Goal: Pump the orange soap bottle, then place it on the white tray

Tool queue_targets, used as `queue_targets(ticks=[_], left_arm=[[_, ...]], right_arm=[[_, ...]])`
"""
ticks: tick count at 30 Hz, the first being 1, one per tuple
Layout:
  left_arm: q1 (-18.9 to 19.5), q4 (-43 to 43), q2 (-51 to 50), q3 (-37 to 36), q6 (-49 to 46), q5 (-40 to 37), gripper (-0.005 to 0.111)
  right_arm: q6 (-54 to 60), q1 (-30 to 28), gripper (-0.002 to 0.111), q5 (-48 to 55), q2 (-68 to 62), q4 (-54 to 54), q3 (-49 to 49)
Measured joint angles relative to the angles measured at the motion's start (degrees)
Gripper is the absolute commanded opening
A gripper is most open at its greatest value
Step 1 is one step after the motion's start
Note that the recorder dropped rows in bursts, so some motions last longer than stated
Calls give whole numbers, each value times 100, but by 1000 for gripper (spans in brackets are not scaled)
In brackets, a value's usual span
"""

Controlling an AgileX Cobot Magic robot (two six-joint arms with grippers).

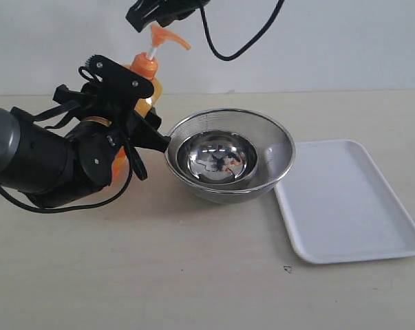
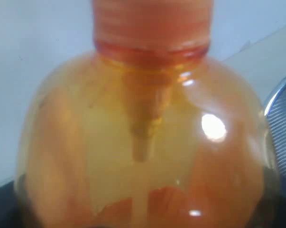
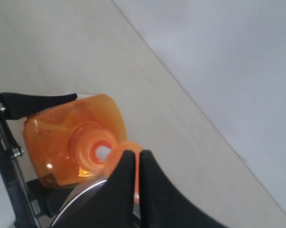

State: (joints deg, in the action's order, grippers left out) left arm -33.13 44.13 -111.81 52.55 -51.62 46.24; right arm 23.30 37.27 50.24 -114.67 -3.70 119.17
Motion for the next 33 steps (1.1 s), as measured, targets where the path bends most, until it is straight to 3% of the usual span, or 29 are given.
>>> queue_targets(ticks=[33], left_arm=[[0, -14, 0, 10, -11, -36, 5]], right_arm=[[-1, -56, 0, -8, -137, -99, 14]])
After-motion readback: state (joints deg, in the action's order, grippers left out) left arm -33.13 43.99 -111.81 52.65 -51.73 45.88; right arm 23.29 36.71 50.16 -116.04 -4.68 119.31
